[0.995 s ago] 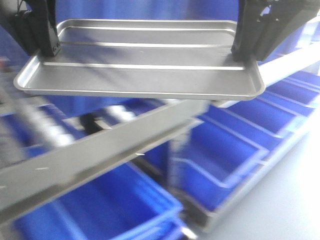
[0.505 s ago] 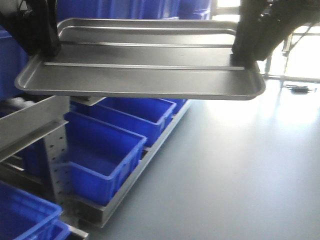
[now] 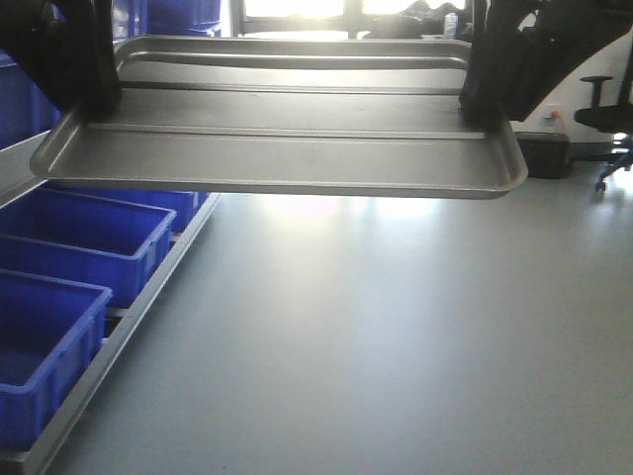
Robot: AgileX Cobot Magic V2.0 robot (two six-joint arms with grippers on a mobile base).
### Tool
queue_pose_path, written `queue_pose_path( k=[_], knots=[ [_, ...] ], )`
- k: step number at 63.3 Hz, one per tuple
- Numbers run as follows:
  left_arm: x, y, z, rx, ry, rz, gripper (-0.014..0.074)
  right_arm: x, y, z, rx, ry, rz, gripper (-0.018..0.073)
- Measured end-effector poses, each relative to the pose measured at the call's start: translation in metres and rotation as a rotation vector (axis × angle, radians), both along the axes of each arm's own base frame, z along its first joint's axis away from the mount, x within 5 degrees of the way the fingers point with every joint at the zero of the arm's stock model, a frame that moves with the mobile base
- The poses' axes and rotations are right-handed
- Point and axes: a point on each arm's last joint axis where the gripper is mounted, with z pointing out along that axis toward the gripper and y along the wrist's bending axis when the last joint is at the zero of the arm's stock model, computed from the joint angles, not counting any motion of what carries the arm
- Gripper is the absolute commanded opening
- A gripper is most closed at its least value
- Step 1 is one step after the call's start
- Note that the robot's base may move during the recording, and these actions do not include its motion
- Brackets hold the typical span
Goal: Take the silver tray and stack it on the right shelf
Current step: 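Hold the tray level in both grippers while the base drives across the room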
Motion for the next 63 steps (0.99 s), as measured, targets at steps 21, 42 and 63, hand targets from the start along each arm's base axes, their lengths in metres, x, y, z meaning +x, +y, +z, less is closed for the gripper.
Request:
queue_pose_path(
  k=[21,42,63],
  knots=[
    [-0.0002,0.0002,-0.0001,0.003,0.003,0.001,-0.0093,0.0,0.0,0.0,0.0,0.0,0.0,0.0057],
    [-0.0003,0.0001,-0.0002,0.001,0.004,0.001,-0.0093,0.0,0.0,0.0,0.0,0.0,0.0,0.0057],
    [-0.0003,0.0001,-0.0002,0.001,0.004,0.001,-0.0093,0.0,0.0,0.0,0.0,0.0,0.0,0.0057]
  ],
)
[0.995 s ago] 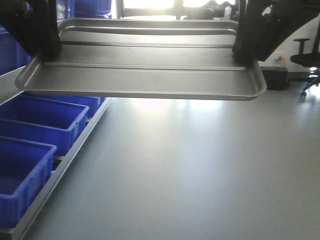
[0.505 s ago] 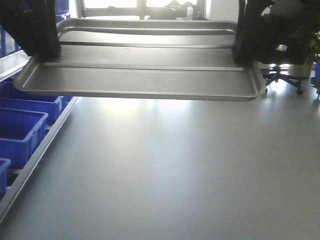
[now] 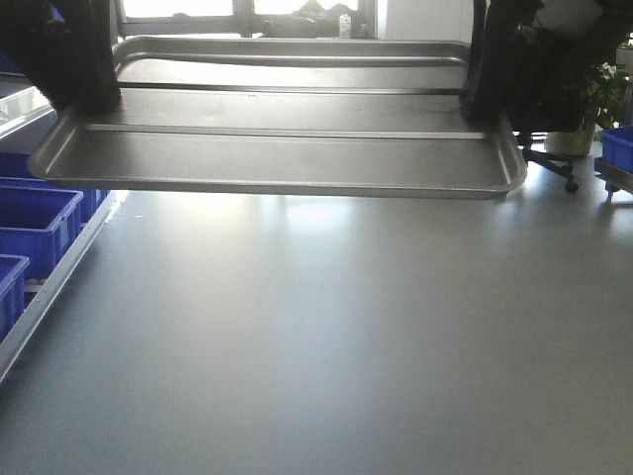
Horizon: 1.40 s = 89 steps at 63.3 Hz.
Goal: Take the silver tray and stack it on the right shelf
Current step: 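Hold the tray level in both grippers while the base drives across the room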
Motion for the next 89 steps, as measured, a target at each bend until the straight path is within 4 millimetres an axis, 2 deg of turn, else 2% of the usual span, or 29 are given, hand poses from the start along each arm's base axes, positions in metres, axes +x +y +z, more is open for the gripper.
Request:
queue_pose_path(
  k=[89],
  knots=[
    [-0.0003,-0.0003,-0.0001,-0.004,0.004,0.0,-0.0093,-0.0001,-0.0001,-0.0001,-0.001,0.001,0.0,0.0057]
  ],
)
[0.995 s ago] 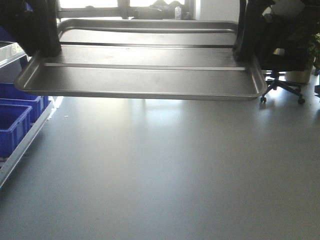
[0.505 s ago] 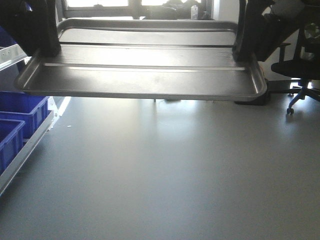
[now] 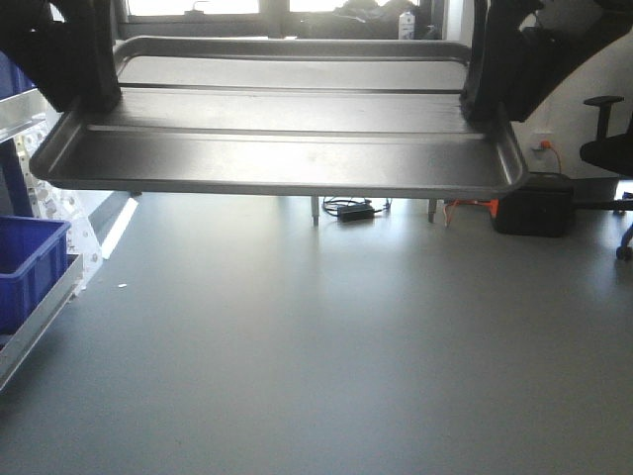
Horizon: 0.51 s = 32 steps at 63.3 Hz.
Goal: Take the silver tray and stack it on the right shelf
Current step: 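Hold the tray level in both grippers while the base drives across the room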
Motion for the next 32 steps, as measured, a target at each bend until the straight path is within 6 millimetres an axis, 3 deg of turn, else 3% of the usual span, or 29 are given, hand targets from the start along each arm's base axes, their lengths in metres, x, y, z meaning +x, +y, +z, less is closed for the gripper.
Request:
queue_pose_path(
  k=[32],
  knots=[
    [-0.0001,0.0001,-0.0001,0.001,0.002,0.0,-0.0093,0.0,0.0,0.0,0.0,0.0,0.0,0.0057]
  ],
)
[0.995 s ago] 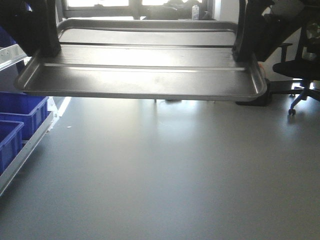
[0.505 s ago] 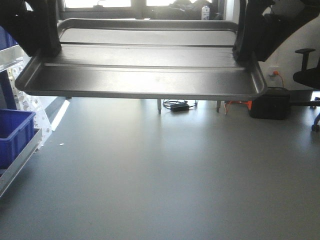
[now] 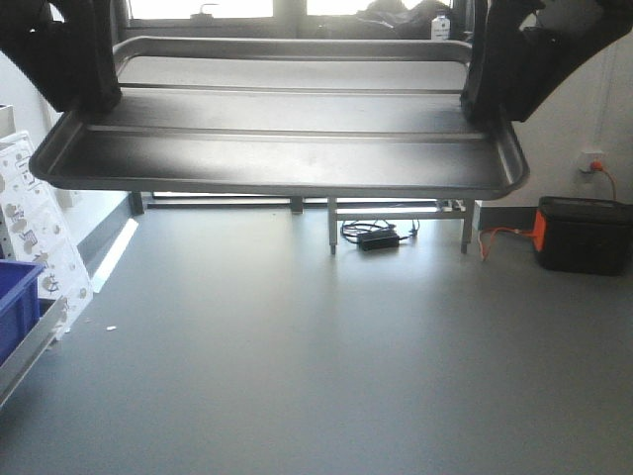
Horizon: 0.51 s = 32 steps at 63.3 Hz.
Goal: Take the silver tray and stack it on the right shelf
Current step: 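Hold the tray level in both grippers while the base drives across the room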
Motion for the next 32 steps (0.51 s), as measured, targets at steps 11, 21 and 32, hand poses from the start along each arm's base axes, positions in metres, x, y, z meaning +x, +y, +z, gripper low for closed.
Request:
queue_pose_path(
  k=[11,21,32],
  knots=[
    [0.0,-0.0002,0.0,-0.003,0.0,0.0,-0.0093,0.0,0.0,0.0,0.0,0.0,0.0,0.0057],
    [-0.0001,-0.0001,0.0,-0.001,0.001,0.0,-0.0093,0.0,0.0,0.0,0.0,0.0,0.0,0.0057],
    [0.0,-0.0002,0.0001,-0.003,-0.001,0.0,-0.0093,0.0,0.0,0.0,0.0,0.0,0.0,0.0057]
  ],
)
